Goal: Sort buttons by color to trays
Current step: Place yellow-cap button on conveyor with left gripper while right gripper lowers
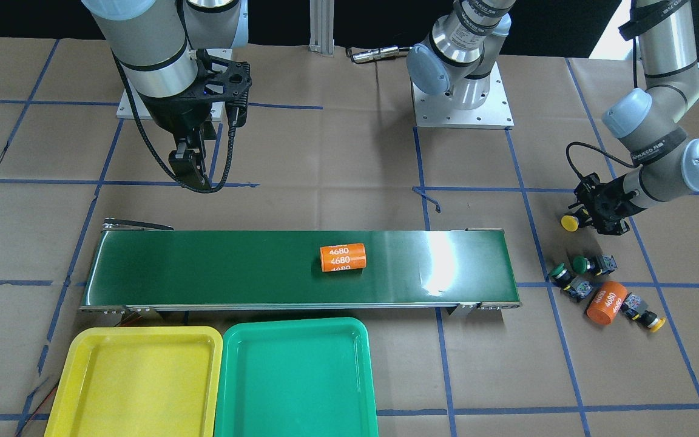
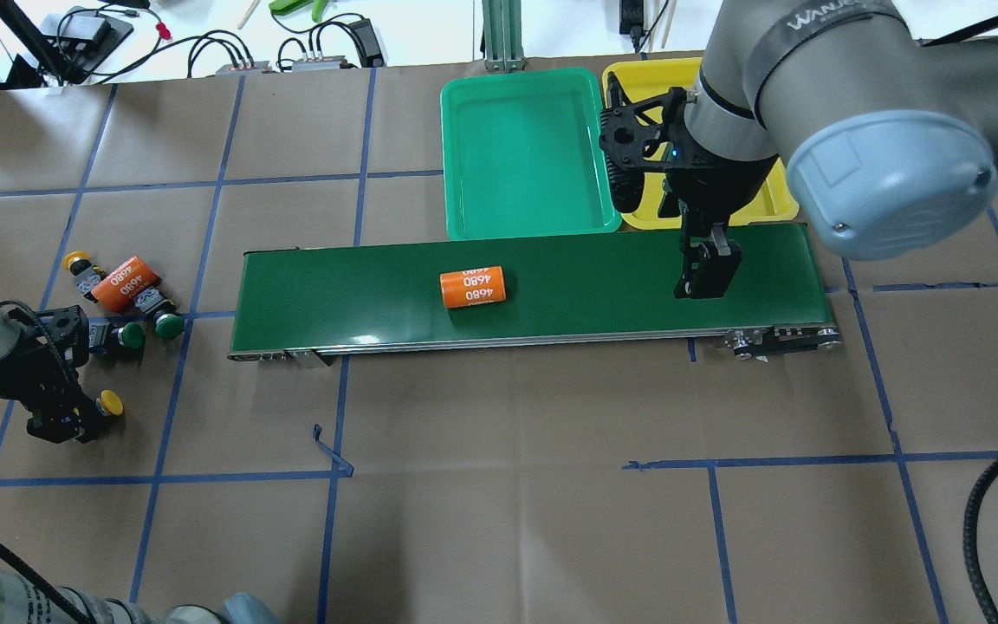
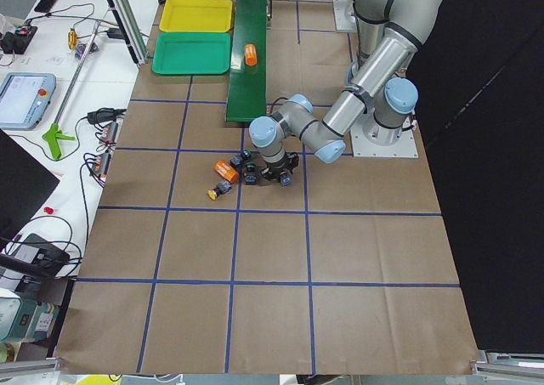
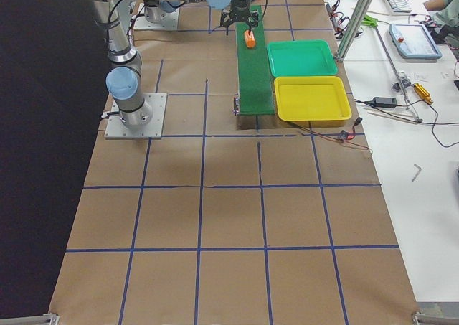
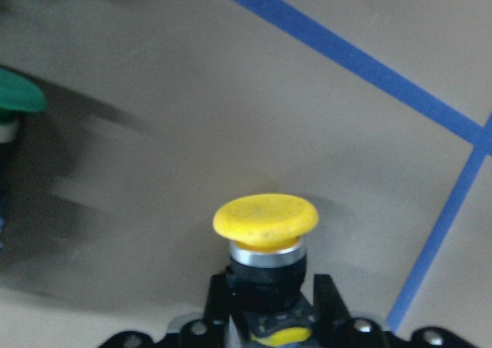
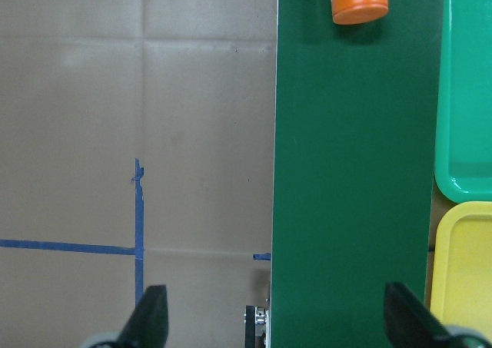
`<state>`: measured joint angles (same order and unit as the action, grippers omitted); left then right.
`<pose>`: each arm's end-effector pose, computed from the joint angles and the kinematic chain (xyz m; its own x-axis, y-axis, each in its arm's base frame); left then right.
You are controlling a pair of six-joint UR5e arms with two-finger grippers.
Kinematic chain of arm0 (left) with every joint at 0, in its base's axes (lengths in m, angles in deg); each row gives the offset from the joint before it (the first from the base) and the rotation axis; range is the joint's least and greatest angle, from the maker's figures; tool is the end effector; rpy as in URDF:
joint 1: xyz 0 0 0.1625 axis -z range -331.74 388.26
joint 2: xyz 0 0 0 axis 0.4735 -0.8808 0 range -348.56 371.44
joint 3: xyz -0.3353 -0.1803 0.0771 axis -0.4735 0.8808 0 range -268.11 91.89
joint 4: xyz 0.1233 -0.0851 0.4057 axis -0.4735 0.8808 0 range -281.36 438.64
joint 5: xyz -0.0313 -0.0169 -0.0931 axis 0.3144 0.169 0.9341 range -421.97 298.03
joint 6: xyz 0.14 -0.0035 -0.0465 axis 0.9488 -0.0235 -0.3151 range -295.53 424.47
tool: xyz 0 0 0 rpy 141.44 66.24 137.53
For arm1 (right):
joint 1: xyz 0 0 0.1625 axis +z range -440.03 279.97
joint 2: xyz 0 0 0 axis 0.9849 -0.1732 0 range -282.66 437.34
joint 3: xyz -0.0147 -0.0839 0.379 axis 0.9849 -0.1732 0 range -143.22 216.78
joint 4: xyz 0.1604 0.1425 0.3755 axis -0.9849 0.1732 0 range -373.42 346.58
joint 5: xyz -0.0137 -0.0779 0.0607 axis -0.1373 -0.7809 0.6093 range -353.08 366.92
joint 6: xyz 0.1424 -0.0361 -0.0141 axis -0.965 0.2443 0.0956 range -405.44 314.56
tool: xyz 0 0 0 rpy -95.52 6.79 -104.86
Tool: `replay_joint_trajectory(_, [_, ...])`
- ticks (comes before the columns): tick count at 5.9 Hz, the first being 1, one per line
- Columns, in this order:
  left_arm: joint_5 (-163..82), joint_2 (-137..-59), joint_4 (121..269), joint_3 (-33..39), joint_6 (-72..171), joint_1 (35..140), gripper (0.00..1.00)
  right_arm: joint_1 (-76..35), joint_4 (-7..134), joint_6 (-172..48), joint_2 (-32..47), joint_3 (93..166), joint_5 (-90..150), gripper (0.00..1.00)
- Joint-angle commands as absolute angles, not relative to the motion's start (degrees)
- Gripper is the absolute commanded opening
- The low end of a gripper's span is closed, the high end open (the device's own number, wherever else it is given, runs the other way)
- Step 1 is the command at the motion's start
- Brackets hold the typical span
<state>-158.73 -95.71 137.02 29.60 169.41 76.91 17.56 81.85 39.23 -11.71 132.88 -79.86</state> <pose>0.2232 -0.4292 0.0779 -0.4247 0.8699 0.2509 0.9032 0.4261 0.0518 0.2077 -0.4868 0.3500 0.0394 -0.9986 -0.0361 -0.9979 -0.0374 -0.0530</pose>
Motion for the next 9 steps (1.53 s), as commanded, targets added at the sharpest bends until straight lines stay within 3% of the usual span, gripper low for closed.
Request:
replay_joint_trajectory(1, [-155.25,-93.52,141.43,24.87,168.81,79.13,0.0,18.4,82.03,39.29,-11.78,134.76,-79.82,1.0])
replay_joint_trajectory(3, [-151.47,-91.83,152.24,13.1,169.58,91.57,0.0,18.59,82.99,39.12,-11.96,135.92,-79.65,1.0])
replay_joint_trajectory(4, [-151.09,-92.27,152.64,10.7,169.33,98.24,0.0,18.59,83.08,39.03,-11.96,135.75,-80.0,1.0])
replay_joint_trajectory(6, [-151.53,-93.67,152.29,11.28,166.8,108.73,0.0,18.59,83.08,39.03,-11.96,135.57,-80.17,1.0])
replay_joint_trajectory(9, [-151.61,-95.08,151.76,13.13,157.66,113.51,0.02,18.59,83.08,38.94,-11.96,135.66,-80.18,1.0])
